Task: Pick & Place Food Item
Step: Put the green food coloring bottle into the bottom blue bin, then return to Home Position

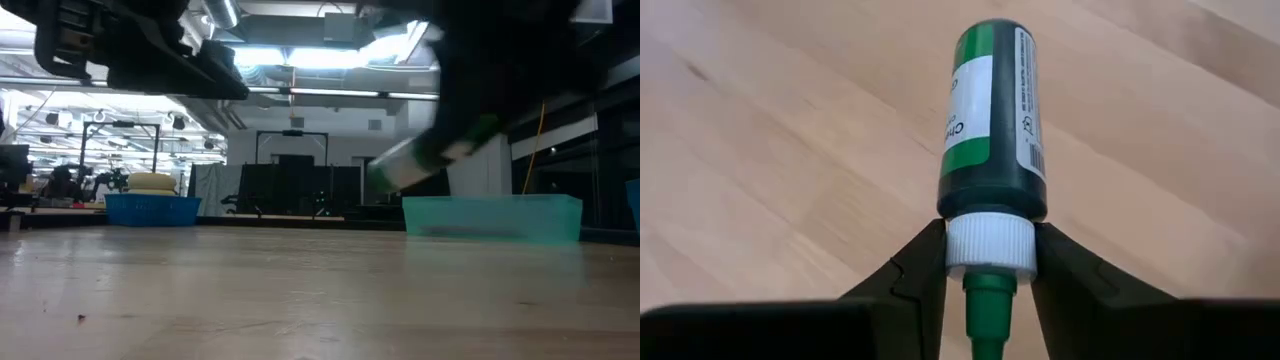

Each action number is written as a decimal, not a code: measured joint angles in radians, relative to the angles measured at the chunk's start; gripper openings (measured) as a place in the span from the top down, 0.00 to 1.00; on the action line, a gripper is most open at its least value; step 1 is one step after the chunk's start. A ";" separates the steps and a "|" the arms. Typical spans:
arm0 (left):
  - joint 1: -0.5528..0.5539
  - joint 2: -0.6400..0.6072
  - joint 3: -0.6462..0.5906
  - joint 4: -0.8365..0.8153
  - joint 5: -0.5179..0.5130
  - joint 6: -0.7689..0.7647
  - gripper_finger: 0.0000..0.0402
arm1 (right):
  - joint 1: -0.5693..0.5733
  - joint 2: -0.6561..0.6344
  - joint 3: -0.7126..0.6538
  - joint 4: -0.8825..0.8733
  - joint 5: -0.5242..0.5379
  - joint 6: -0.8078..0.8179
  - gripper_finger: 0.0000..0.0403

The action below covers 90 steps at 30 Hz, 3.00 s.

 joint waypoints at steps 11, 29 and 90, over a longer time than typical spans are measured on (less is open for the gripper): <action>0.001 -0.034 -0.001 -0.036 -0.003 -0.012 0.53 | 0.231 -0.012 0.000 -0.232 0.038 0.609 0.71; -0.001 -0.033 -0.002 -0.050 -0.002 -0.045 0.53 | 0.306 -0.028 0.177 -0.490 -0.009 0.628 0.71; -0.011 -0.556 -0.001 0.104 0.154 -0.162 0.53 | 0.390 -0.020 0.178 -0.229 0.962 0.096 0.45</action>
